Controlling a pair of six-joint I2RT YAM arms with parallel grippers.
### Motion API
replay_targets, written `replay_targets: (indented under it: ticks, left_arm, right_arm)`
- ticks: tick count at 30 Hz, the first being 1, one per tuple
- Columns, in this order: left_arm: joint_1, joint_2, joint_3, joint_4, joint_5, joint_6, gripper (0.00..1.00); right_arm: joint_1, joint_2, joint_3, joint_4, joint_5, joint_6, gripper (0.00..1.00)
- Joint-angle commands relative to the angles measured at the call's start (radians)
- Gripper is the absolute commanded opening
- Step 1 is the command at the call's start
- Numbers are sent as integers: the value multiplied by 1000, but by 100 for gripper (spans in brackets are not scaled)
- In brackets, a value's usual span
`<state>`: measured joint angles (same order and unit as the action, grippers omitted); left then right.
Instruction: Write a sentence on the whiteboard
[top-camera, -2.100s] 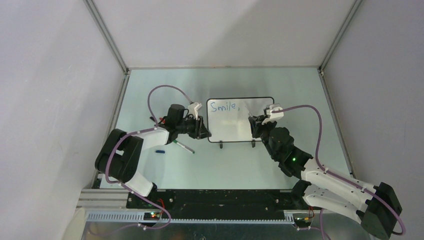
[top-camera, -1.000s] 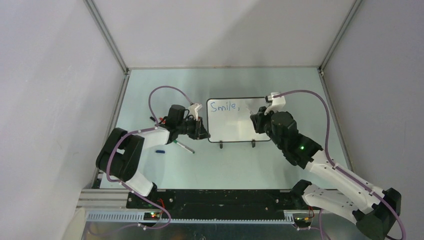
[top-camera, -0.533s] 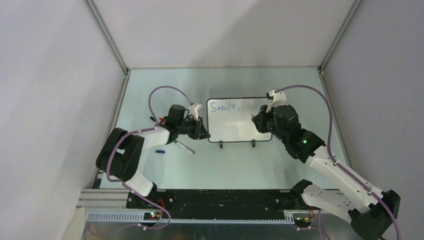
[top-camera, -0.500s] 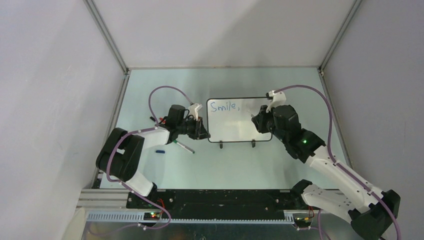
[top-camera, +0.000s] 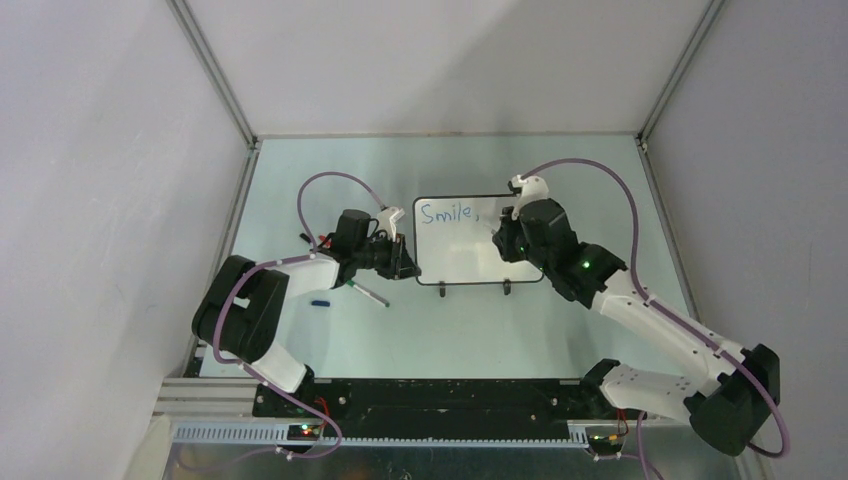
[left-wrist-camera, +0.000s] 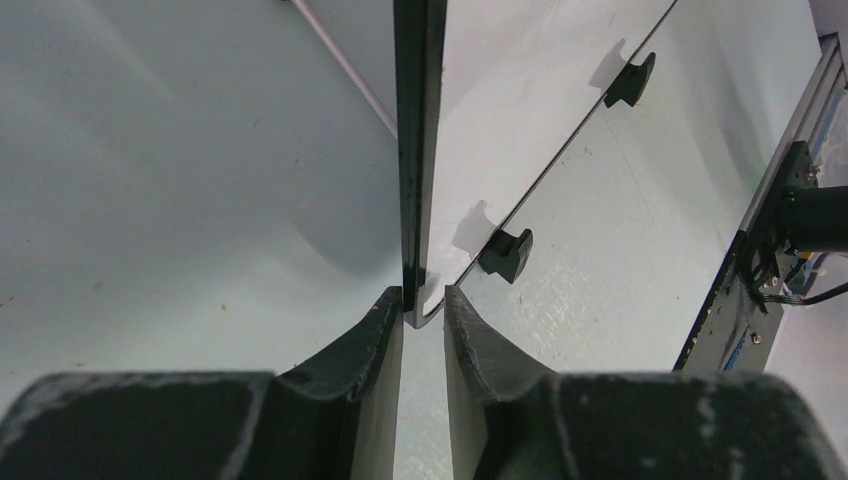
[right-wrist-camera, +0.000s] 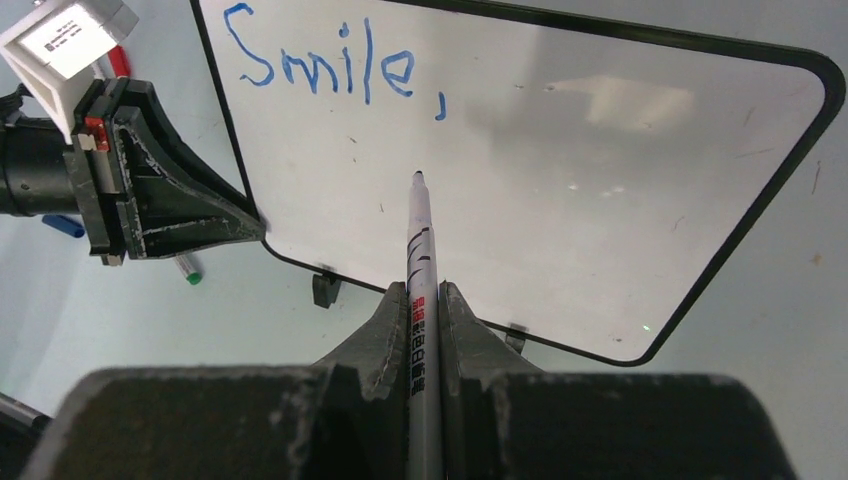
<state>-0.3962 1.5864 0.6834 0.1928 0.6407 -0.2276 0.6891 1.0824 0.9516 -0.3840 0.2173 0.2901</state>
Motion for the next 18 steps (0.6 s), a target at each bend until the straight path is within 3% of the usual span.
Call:
replay_targets:
  ticks: [1, 10, 18]
  left_arm:
    - [3, 0, 34, 31, 29, 3, 26]
    - [3, 2, 52, 44, 28, 7, 33]
    - [5, 14, 59, 90, 44, -16, 28]
  right_arm:
    - [23, 46, 82, -1, 80, -26, 0]
    - [22, 108, 140, -5, 118, -40, 0]
    - [6, 110, 151, -14, 126, -41, 0]
